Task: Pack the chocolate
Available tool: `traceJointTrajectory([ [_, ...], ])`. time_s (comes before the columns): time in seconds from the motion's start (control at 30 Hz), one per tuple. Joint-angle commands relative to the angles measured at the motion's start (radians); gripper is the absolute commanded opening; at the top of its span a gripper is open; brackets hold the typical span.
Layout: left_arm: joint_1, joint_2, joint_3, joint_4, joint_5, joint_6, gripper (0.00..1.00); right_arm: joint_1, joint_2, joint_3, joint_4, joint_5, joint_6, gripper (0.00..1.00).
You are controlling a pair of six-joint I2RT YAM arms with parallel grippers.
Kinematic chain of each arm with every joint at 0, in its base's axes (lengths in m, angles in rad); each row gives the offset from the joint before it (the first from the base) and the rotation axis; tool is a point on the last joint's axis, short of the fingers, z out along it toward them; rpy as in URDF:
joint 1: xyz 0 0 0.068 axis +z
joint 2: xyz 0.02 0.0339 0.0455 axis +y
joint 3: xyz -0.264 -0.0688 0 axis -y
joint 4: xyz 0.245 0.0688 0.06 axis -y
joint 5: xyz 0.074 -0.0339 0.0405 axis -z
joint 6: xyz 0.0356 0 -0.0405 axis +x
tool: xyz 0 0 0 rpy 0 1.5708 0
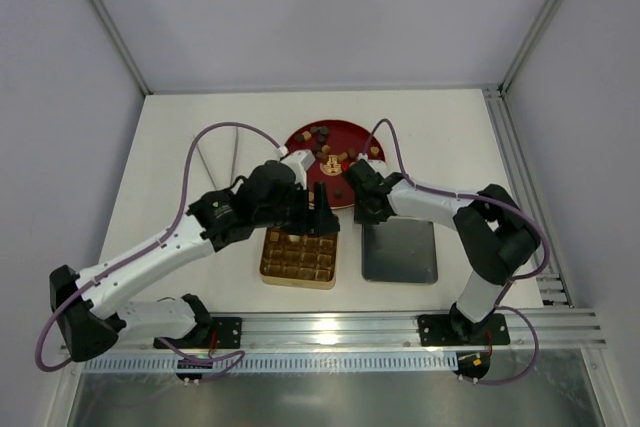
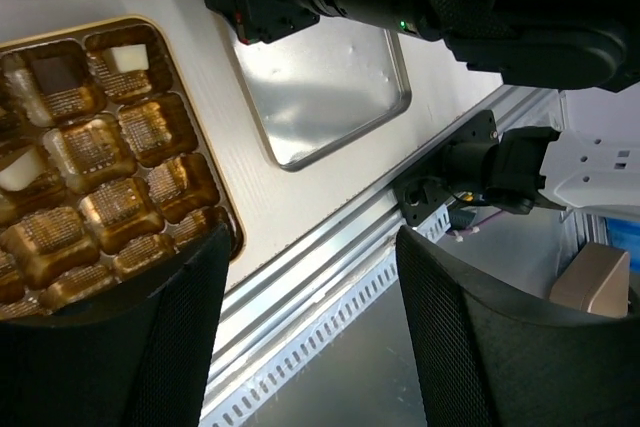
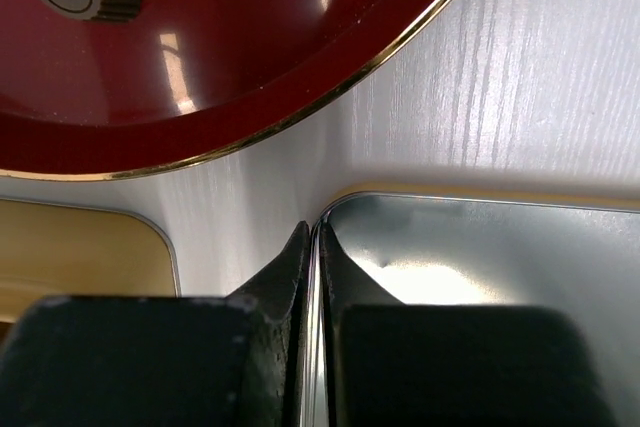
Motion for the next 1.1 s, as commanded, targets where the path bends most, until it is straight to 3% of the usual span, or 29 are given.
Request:
traceJointTrajectory([
  [0.0,-0.036,0.028,-0.037,0.147,-0.058,-0.051,0.66,-0.013,-0.078,-0.004,0.016,-0.035,0.014,0.04],
  [0.4,-0.105,0.19,-0.1,0.417,-0.088,-0.074,0.56,-0.031,-0.185,-0.013,0.001,-0.088,0.017,0.04],
  [0.63,-0.131,0.316,-0.11,0.477,-0.181,-0.097,0.5,-0.065,-0.215,-0.033,0.022,-0.147,0.018,0.04],
  [1.07,-0.151,0.486,-0.117,0.63,-0.203,-0.137,0.46,-0.084,-0.241,-0.033,0.035,-0.2,0.015,0.04],
])
